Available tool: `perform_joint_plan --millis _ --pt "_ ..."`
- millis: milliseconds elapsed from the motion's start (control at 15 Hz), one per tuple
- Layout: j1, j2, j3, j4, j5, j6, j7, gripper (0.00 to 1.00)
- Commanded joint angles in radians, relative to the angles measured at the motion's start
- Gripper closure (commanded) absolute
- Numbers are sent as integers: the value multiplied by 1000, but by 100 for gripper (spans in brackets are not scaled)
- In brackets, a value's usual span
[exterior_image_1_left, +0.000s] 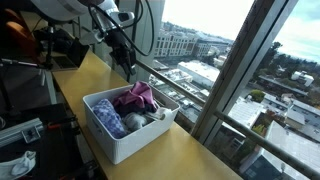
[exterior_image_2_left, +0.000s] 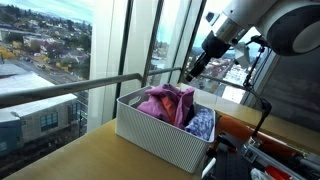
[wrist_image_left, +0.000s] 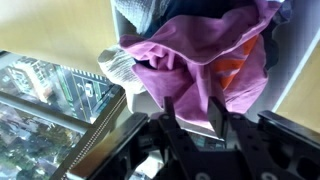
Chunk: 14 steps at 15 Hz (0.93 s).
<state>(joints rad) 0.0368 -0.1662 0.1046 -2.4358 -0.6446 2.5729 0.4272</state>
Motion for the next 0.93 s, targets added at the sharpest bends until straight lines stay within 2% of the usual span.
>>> perform_joint_plan --millis 0,67,133,600,867 --pt "-31 88 6 66 -47 33 18 89" --pt "-31 107 1 80 -48 37 16 98" --pt "-31 132 -5 102 -45 38 12 100" --pt "-11 370 -67 259 -59 62 12 100" --pt "-2 598 -117 343 19 127 -33 100"
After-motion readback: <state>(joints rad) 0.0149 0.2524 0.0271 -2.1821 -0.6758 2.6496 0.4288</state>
